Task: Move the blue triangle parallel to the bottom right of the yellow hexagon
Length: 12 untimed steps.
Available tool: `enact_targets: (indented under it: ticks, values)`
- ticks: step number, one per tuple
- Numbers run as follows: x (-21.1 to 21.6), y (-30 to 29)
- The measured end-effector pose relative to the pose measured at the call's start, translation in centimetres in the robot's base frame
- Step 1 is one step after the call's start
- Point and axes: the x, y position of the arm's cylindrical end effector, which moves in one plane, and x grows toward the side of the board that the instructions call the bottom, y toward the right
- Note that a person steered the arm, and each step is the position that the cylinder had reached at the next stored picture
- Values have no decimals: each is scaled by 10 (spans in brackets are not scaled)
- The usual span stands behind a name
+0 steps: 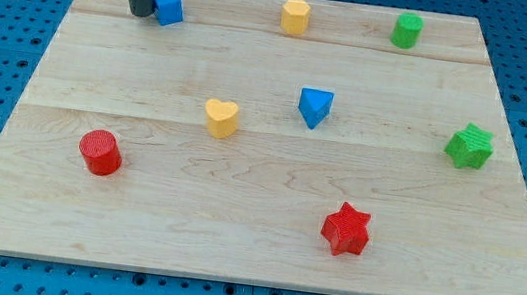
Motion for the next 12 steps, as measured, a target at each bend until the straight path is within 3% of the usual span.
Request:
enact_targets:
  ticks: [1, 3, 7, 8, 9, 11, 12]
  values:
    - [3, 4]
    - [84, 30]
    - [181, 183]
    - [185, 210]
    - [165, 239]
    - [118, 239]
    - [116, 280]
